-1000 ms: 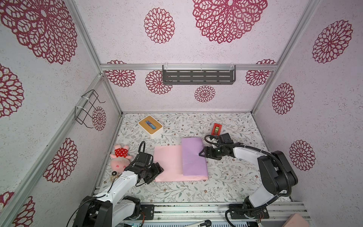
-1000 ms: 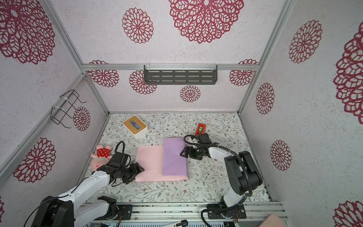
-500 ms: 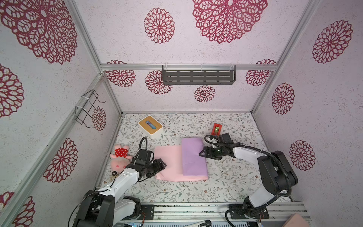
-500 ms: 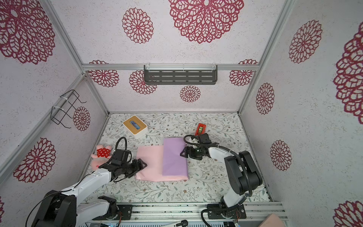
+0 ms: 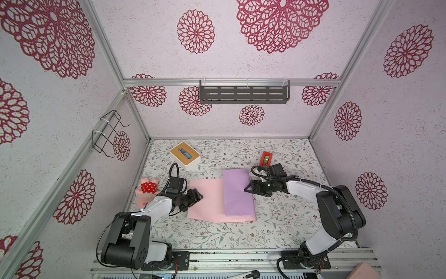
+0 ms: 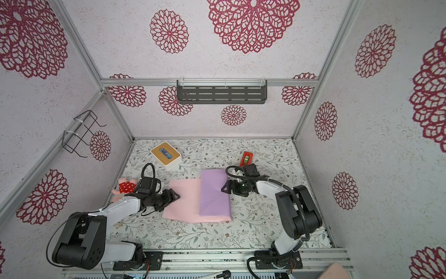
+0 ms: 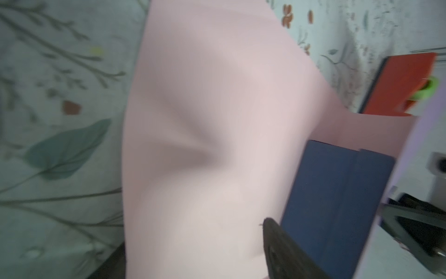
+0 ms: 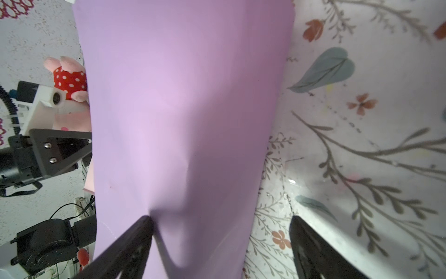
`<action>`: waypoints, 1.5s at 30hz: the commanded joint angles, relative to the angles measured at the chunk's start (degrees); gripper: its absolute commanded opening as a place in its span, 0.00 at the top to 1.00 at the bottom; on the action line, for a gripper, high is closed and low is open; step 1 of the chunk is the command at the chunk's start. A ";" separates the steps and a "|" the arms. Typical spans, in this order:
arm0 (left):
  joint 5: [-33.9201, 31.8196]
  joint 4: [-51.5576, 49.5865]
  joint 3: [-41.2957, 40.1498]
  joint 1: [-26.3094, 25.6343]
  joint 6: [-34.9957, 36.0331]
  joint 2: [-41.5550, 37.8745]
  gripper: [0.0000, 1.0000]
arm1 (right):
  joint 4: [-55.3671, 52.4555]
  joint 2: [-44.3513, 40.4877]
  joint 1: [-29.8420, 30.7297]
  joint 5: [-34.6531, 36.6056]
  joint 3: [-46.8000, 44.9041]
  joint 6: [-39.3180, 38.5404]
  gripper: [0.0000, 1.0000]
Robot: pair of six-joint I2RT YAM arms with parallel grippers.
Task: Wrap a gift box in wrapping paper
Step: Second fold the wrapping paper around the gift box.
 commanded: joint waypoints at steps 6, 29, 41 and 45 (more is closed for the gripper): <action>7.14 8.40 -1.03 4.13 0.73 3.23 0.33 | -3.56 3.36 0.30 6.23 -1.69 -0.51 0.11; 6.54 10.92 1.12 8.43 5.98 7.17 0.79 | -4.35 3.65 0.32 6.22 -0.95 -0.68 0.11; 6.31 3.37 1.99 5.99 5.31 0.81 0.92 | -4.19 4.01 0.32 5.98 -0.77 -0.68 0.11; 6.18 1.20 2.09 5.20 5.47 1.12 0.89 | -4.06 4.09 0.32 5.96 -0.76 -0.72 0.11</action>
